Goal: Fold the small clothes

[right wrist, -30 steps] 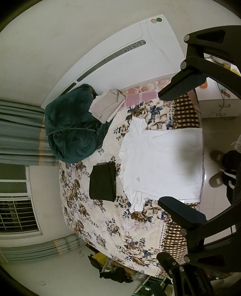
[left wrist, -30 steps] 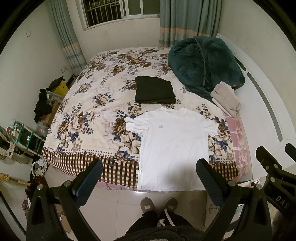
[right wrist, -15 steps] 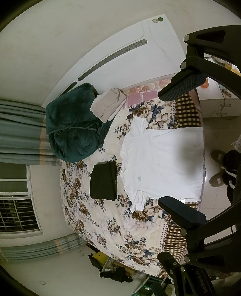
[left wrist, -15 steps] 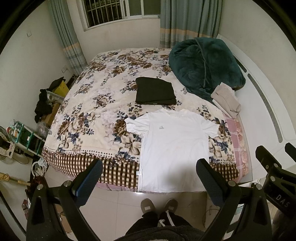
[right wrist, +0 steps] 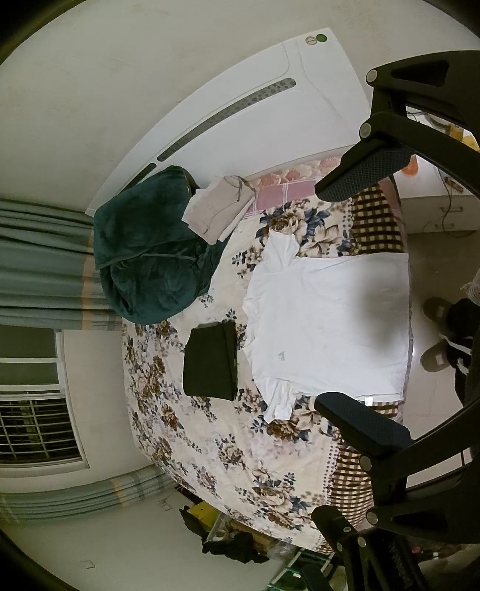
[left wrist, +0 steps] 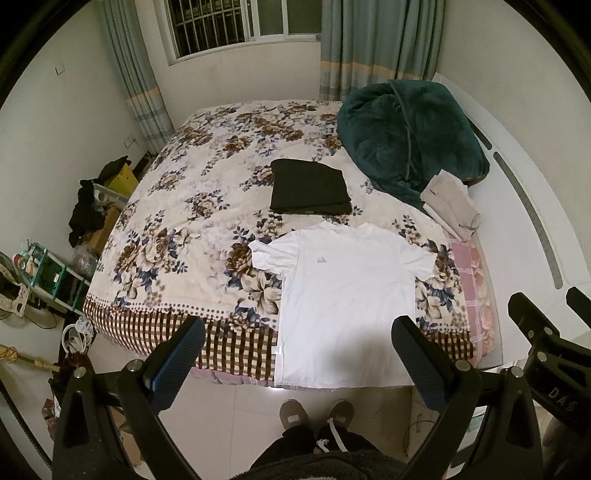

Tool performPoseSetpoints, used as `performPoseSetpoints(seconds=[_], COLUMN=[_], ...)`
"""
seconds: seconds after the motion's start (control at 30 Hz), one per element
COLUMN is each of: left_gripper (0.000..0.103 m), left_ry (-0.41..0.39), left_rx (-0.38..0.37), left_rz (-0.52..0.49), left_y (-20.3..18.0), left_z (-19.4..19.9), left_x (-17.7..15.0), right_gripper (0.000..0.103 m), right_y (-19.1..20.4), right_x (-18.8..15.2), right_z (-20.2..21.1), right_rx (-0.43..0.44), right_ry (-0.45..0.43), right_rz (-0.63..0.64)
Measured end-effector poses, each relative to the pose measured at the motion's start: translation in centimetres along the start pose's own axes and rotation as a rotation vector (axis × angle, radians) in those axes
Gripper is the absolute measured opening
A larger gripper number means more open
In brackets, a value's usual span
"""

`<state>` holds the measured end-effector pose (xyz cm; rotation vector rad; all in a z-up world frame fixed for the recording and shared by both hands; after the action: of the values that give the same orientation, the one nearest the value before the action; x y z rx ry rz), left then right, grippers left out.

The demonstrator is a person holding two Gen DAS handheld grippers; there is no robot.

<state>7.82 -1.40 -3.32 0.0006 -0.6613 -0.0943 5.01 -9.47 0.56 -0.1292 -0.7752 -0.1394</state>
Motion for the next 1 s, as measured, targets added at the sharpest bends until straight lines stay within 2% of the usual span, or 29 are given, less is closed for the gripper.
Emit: performPoseSetpoints(seconds=[0.3, 0.7, 0.87, 0.93, 1.0], left_gripper=[0.103, 0.103, 0.103, 0.103, 0.103], left_ry=[-0.012, -0.011, -0.053, -0.091, -0.102], left_rx=[-0.001, -0.019, -0.02, -0.023, -0.013], left_rz=[0.004, -0.003, -0.007, 0.005, 0.018], left_y=[-0.1, -0.1, 1.3, 1.8, 2.5], left_z=[0.0, -0.5, -2.9, -4.7, -6.5], left_x=[0.0, -0.2, -0.3, 0.2, 0.2], right_gripper=[0.103, 0.103, 0.103, 0.103, 0.103], right_y=[0.3, 0.3, -0.7, -2.3, -5.0], right_x=[1.0, 0.6, 0.3, -0.9, -2.1], right_z=[-0.2, -0.4, -2.5, -4.2, -6.8], right_rx=[0.001, 0.007, 0.025, 0.013, -0.034], right_ry=[-0.006, -0.004, 0.006, 0.013, 0.044], right_rz=[-0.005, -0.018, -0.127, -0.197, -0.285])
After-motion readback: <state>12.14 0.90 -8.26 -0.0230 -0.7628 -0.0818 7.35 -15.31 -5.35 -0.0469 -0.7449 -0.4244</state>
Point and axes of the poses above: each gripper's, at about its wrist camera, not at the fingertips, and z roughly against the way its jaws point, y to its left, x to its top, the point moved 8 cm from there along -z, roughly the way its jaws point, and after that the axes turned 9 degrees about -y, right-handed, at the moved point
